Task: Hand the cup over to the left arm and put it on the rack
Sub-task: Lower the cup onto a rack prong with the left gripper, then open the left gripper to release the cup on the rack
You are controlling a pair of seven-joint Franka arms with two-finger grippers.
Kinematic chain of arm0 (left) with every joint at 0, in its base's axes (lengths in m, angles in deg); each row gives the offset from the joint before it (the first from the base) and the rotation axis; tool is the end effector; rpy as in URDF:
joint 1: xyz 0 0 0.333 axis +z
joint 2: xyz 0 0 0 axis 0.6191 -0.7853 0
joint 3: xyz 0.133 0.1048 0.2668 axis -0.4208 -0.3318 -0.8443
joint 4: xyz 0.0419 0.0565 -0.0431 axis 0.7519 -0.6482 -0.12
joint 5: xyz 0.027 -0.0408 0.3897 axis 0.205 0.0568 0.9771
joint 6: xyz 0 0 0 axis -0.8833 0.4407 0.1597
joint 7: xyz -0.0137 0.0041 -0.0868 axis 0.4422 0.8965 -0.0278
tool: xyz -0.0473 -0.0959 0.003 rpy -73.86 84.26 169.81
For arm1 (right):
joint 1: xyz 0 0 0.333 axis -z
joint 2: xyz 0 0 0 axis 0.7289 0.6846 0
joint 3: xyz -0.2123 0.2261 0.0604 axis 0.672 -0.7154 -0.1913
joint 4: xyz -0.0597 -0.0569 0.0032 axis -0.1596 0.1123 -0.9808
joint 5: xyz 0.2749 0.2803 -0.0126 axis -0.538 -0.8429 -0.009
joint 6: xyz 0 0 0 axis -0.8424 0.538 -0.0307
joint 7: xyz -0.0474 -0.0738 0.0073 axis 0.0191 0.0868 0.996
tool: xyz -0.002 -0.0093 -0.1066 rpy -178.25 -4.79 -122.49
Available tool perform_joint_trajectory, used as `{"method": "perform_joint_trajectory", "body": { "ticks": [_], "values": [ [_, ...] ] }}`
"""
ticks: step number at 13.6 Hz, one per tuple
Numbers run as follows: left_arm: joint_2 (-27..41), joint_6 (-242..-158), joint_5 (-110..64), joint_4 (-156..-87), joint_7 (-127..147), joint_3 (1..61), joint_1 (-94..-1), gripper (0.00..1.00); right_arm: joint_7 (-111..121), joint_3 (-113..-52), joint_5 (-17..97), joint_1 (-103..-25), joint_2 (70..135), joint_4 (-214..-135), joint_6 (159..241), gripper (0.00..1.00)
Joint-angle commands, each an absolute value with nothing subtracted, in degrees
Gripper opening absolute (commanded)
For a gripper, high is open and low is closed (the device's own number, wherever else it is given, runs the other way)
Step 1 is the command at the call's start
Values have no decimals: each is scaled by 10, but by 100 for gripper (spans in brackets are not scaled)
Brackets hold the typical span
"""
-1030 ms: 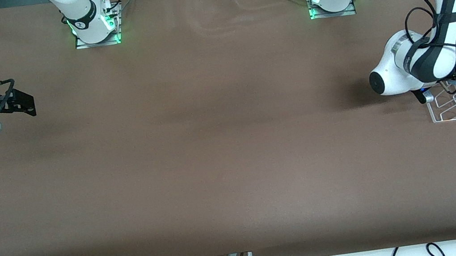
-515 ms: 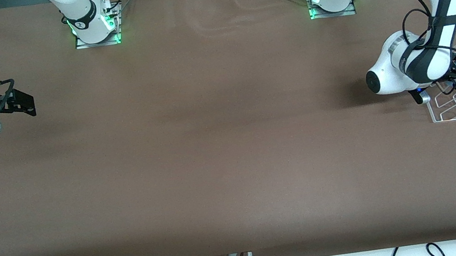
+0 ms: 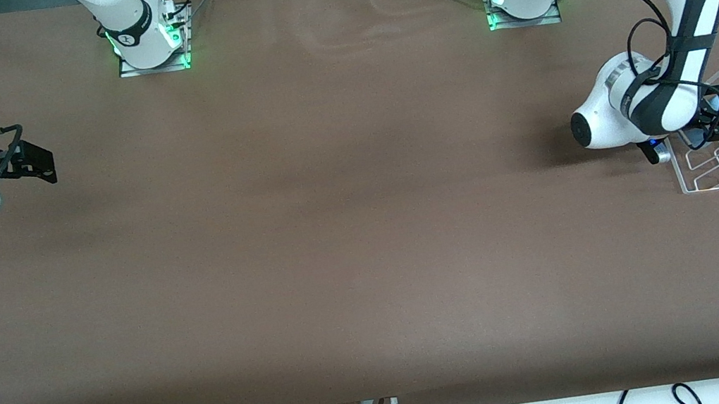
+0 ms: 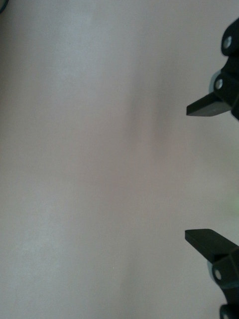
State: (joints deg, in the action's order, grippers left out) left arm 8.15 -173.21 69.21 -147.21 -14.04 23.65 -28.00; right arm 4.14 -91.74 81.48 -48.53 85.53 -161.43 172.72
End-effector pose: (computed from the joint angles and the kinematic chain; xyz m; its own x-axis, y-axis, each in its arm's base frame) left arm 0.5023 0.1015 0.2100 0.2228 -0.1034 -0.9694 -0.9689 -0.1333 -0.2085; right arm 0.5831 0.0477 0.5935 0.9822 0.1723 -0.0753 0.1772 -0.9821 0.0644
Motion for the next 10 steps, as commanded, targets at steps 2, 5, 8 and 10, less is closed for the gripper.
{"method": "perform_joint_trajectory", "body": {
  "ticks": [2,5,8,10],
  "values": [
    [92,-1733,713,-1471,-135,239,-274,100,48,-922,816,-478,848,-1614,1721,100],
    [108,-1732,704,-1443,-143,240,-274,100,48,-922,816,-478,848,-1614,1721,100],
    [123,-1731,627,-1391,-146,243,-275,100,48,-922,816,-479,848,-1614,1721,100],
    [127,-1726,505,-1323,-154,244,-276,100,48,-922,816,-480,848,-1614,1721,100]
  ]
}}
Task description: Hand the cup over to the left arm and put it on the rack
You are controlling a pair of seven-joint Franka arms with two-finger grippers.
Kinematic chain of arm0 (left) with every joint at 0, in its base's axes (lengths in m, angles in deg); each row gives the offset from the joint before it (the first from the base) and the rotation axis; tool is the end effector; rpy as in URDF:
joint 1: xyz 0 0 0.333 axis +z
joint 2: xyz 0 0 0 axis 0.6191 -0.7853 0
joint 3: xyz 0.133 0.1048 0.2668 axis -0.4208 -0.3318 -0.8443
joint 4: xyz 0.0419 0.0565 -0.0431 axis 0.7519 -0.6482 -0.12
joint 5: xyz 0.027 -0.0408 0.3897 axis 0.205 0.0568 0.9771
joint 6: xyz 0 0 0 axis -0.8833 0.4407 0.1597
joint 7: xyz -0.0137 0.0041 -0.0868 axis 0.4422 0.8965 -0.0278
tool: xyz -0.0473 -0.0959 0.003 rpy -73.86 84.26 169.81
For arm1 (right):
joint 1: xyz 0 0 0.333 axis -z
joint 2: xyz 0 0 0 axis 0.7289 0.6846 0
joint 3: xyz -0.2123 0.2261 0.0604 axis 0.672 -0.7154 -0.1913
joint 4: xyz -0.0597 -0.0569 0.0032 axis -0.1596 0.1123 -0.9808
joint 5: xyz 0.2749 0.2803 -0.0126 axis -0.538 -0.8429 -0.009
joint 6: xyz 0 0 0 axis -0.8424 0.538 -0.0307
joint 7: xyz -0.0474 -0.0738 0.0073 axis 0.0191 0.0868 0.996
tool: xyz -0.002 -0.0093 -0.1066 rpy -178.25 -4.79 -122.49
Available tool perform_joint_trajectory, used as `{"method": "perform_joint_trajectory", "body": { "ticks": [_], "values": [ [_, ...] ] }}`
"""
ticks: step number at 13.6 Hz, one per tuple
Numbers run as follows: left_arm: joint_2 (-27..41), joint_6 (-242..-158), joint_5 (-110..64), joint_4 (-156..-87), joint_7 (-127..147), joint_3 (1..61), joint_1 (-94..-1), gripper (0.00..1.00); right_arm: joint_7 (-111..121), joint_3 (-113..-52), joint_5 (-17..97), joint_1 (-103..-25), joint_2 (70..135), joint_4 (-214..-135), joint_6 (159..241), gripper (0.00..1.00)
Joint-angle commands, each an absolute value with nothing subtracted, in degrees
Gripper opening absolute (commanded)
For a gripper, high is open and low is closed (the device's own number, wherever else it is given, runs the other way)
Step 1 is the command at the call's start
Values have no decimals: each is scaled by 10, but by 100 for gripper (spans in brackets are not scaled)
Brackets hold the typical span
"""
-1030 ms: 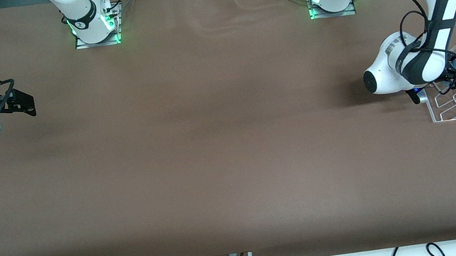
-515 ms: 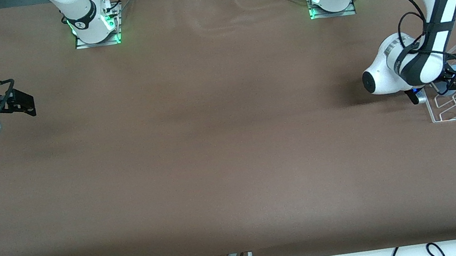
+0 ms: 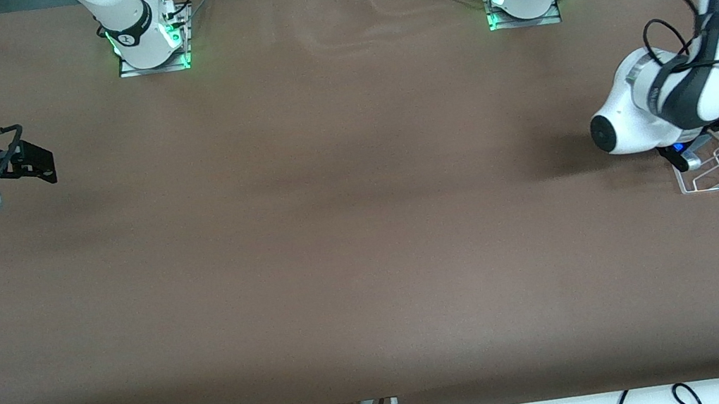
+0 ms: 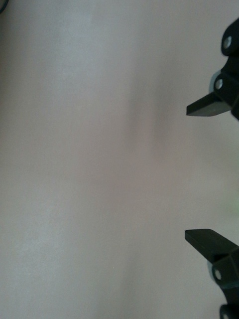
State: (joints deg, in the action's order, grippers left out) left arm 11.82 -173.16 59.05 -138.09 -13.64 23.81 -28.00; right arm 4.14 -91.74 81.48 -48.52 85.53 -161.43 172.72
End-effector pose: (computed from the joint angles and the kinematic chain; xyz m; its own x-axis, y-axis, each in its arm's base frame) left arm 0.5472 0.1005 0.2861 0.4451 -0.1395 -0.8845 -0.8697 -0.3026 -0.3899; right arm 0.5831 0.0476 0.5935 0.9822 0.1721 -0.0753 0.1771 -0.9821 0.0644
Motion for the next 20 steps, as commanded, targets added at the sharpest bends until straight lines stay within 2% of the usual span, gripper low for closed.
{"method": "perform_joint_trajectory", "body": {
  "ticks": [1,7,10,14,16,17,20],
  "values": [
    [127,-1725,440,-1292,-155,244,-276,100,48,-922,816,-479,848,-1614,1721,100],
    [126,-1715,77,-1114,-136,244,-280,100,49,-921,816,-478,850,-1614,1722,100],
    [126,-1717,-43,-1054,-93,247,-284,100,50,-921,816,-478,850,-1613,1724,100],
    [157,-1715,-71,-1037,49,309,-289,100,50,-921,816,-478,850,-1613,1727,100],
    [189,-1720,-72,-1040,58,305,-293,100,51,-921,817,-478,850,-1613,1728,100],
    [200,-1722,-79,-1043,58,289,-299,100,51,-921,817,-478,850,-1613,1728,100],
    [251,-1724,-126,-1086,59,167,-388,100,51,-921,817,-478,851,-1613,1728,100]
  ]
}}
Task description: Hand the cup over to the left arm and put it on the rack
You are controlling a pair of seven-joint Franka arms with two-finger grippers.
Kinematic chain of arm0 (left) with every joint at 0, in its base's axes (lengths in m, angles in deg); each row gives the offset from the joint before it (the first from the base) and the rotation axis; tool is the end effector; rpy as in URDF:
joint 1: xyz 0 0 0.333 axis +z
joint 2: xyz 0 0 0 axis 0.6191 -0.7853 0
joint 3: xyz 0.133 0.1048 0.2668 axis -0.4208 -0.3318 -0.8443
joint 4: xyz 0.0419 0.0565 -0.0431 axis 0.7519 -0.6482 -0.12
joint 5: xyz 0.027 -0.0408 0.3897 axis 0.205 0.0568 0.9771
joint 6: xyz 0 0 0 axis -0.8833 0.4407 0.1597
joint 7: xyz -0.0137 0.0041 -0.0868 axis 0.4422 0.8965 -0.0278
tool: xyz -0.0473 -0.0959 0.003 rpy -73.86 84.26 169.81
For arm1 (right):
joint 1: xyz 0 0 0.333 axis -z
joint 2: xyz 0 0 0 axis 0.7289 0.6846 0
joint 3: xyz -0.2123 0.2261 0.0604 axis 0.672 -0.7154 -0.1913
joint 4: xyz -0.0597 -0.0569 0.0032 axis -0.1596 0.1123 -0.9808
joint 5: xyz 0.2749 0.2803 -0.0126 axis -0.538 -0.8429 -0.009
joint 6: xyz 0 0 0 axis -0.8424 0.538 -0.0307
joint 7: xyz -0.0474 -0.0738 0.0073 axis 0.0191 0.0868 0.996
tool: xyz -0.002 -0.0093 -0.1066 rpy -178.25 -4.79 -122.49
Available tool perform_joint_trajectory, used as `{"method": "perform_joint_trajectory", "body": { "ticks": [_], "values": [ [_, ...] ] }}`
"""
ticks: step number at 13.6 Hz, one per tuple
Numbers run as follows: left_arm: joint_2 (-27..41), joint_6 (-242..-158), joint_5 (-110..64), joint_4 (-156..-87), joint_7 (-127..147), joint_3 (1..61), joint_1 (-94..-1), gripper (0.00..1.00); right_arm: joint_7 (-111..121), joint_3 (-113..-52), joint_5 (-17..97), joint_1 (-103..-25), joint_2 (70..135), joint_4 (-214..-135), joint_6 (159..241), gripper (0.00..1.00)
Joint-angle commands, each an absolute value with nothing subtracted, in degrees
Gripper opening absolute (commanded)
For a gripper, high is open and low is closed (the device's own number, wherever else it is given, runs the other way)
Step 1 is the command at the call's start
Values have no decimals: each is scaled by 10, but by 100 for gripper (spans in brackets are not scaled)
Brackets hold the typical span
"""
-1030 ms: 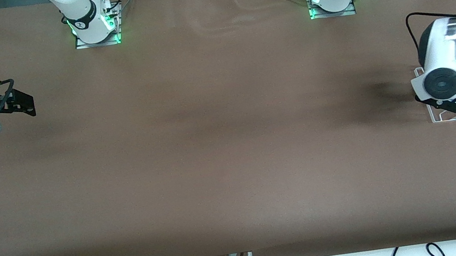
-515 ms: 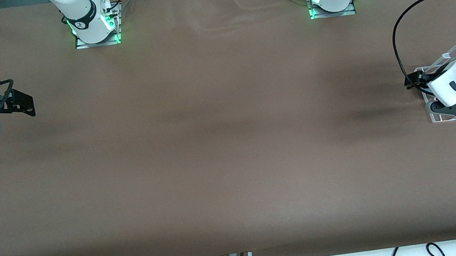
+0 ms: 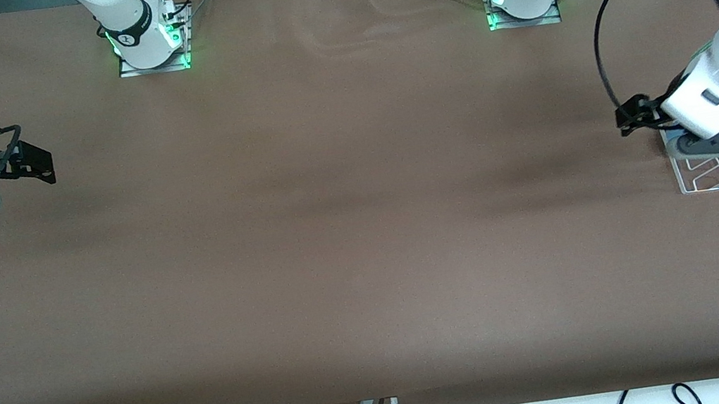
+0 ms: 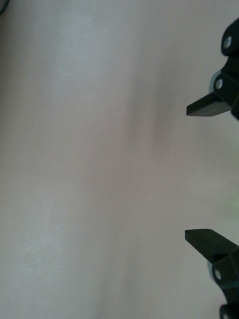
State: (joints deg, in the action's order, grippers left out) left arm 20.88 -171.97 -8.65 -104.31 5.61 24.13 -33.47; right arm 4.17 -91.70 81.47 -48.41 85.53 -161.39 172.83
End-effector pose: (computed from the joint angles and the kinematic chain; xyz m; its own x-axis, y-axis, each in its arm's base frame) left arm 0.6076 -0.0460 0.5667 0.9927 -0.0750 -0.0942 -0.0811 -0.9947 -0.0625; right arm 0.5835 0.0462 0.5940 0.9827 0.1702 -0.0727 0.1750 -0.9825 0.0645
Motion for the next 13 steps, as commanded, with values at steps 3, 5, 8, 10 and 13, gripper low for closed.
{"method": "perform_joint_trajectory", "body": {
  "ticks": [3,5,8,10,13],
  "values": [
    [299,-1814,-159,-1178,53,106,-426,100,50,-921,817,-478,851,-1613,1729,100],
    [320,-1832,-139,-1202,57,107,-428,100,50,-922,817,-478,851,-1612,1729,100],
    [328,-1821,-137,-1203,58,107,-441,100,50,-921,817,-478,851,-1613,1729,100],
    [328,-1821,-129,-1201,56,107,-442,100,50,-921,817,-478,851,-1612,1729,100],
    [329,-1820,-117,-1202,56,107,-444,100,50,-920,817,-478,851,-1612,1729,100]
  ]
}}
